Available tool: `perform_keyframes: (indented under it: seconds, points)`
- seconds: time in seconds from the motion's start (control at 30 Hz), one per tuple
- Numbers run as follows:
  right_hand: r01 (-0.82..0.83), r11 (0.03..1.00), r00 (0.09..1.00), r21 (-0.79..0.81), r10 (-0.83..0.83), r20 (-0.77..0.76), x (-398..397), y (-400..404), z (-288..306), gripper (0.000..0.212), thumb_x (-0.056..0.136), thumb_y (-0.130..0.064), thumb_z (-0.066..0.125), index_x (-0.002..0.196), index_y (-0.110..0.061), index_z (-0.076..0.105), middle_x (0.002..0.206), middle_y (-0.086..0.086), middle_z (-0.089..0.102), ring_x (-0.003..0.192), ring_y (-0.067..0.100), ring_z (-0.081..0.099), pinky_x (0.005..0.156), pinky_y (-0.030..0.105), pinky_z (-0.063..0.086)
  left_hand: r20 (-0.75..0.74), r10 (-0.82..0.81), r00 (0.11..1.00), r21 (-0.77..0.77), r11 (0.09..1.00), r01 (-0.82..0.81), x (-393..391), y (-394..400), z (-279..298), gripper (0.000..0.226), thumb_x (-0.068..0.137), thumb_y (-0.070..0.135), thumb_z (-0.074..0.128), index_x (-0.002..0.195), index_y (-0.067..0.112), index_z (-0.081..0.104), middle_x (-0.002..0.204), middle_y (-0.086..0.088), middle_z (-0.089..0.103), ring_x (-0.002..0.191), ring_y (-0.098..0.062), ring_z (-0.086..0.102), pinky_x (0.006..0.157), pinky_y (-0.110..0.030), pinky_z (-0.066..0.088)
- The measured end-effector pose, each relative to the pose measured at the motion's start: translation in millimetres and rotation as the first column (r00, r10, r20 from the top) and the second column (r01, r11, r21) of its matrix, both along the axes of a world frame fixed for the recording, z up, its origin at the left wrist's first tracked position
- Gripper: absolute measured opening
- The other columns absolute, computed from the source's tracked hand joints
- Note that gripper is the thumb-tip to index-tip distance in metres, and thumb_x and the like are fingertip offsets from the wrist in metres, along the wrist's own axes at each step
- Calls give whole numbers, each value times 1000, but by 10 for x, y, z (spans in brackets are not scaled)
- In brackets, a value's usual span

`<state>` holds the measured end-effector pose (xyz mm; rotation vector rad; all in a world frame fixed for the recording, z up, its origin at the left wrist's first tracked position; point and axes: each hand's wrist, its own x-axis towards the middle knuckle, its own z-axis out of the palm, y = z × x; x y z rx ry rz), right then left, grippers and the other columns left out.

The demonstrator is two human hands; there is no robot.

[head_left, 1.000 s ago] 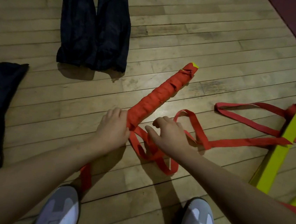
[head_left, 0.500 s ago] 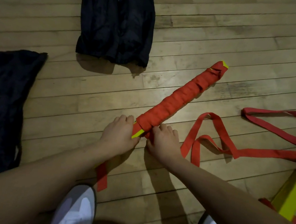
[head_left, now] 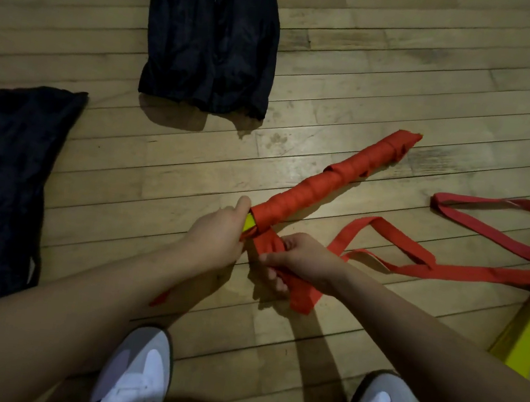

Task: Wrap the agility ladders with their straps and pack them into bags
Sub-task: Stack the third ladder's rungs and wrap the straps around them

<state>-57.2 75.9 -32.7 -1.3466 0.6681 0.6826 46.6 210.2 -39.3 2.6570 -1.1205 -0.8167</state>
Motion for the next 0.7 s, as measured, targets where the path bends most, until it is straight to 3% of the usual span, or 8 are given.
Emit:
perform_keyframes:
  seconds: [0.17,0.23,0.3,0.37,0.43,0.53,0.63,0.7]
  points:
    - [25,989,996,148,-12,-88,4,-128,66,3,93,-1,56,92,1,58,73,14,66,55,16,65,56,25,55,155,-13,988,109,994,-4,-6,-40,47,69,88,19,58,141,12,15,109,-11,58,88,-29,60,64,-36,44]
    - [49,994,997,95,-43,-63,14,-160,48,3,92,-2,58,90,0,59,70,12,65,54,16,63,55,25,55,107,-7,994,134,991,-7,-1,-61,33,77,90,26,55,147,12,6,124,-18,50,105,-35,56,81,-41,46]
    - [95,995,995,31,-94,-38,13,-156,21,4,91,-3,60,87,-3,59,65,9,63,53,16,60,53,25,52,-21,28,999,217,976,-22,-11,-94,34,80,94,35,45,151,12,-5,140,-22,33,125,-39,39,103,-44,32]
    - [147,989,989,13,-147,-15,5,-132,-15,9,91,-2,59,82,-4,59,61,7,61,52,17,56,54,28,48,-77,18,997,294,956,6,-47,-110,25,75,97,39,39,151,10,-4,146,-19,22,134,-36,27,110,-42,21]
    - [180,984,984,3,-180,7,-18,-100,-48,15,92,-2,57,77,-5,58,60,7,58,51,17,54,53,28,45,-21,-49,999,263,964,53,-74,-90,39,67,96,42,45,147,8,16,140,-16,29,130,-33,32,106,-40,26]
    - [187,979,982,-80,-187,12,-81,-68,-78,19,92,-1,57,73,-6,58,60,7,58,47,14,54,48,25,45,98,-156,983,182,974,137,-44,-50,119,54,86,50,58,123,13,45,119,-9,46,109,-27,51,85,-35,40]
    - [219,973,976,-73,-219,1,-136,-66,-90,16,91,0,56,76,-4,59,61,9,59,47,15,55,49,25,47,160,-299,941,159,948,274,-27,-42,158,54,84,55,58,118,15,48,114,-6,50,104,-25,54,78,-33,41]
    - [246,968,969,-57,-246,3,-147,-58,-82,12,92,0,56,81,-3,59,62,9,60,49,16,57,51,26,48,133,-252,958,126,963,236,-62,-51,158,51,86,49,59,120,14,45,116,-7,45,101,-26,54,73,-34,41]
